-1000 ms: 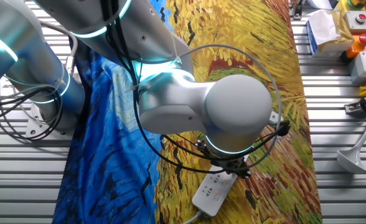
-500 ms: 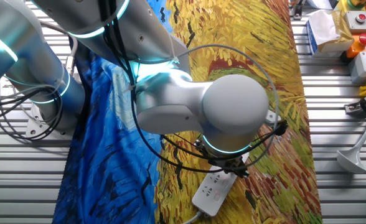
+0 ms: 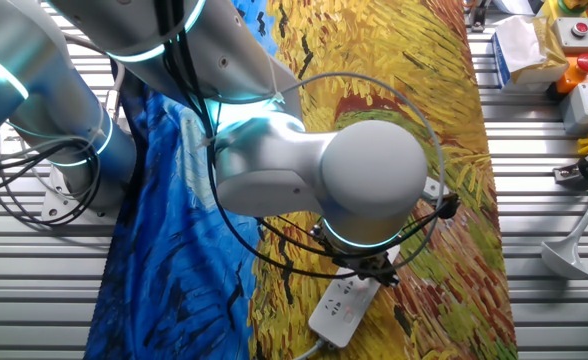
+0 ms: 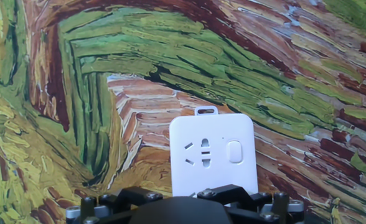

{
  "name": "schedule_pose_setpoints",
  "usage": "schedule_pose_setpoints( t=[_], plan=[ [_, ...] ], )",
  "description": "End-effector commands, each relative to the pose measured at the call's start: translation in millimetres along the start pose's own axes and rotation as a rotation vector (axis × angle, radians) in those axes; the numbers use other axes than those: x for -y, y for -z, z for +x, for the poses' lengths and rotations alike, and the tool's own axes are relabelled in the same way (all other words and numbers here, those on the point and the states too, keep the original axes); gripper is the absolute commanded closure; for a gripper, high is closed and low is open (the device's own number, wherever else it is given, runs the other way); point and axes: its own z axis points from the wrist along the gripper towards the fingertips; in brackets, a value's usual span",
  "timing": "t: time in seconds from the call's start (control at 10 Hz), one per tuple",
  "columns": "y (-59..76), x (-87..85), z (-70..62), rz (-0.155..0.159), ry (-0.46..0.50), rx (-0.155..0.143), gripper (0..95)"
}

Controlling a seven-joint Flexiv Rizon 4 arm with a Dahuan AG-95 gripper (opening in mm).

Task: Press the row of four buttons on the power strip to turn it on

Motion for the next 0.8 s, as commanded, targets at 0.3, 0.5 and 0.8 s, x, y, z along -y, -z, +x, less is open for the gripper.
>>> schedule_pose_setpoints(
  t=[0.3, 0.5, 0.8],
  plan=[
    [-5.3, -1.7, -0.6, 0.000, -0.003, -0.006, 0.0],
    [5.3, -3.5, -2.4, 0.004, -0.011, -0.020, 0.0],
    [16.2, -5.8, -5.0, 0.000, -0.017, -0.022, 0.0]
  ],
)
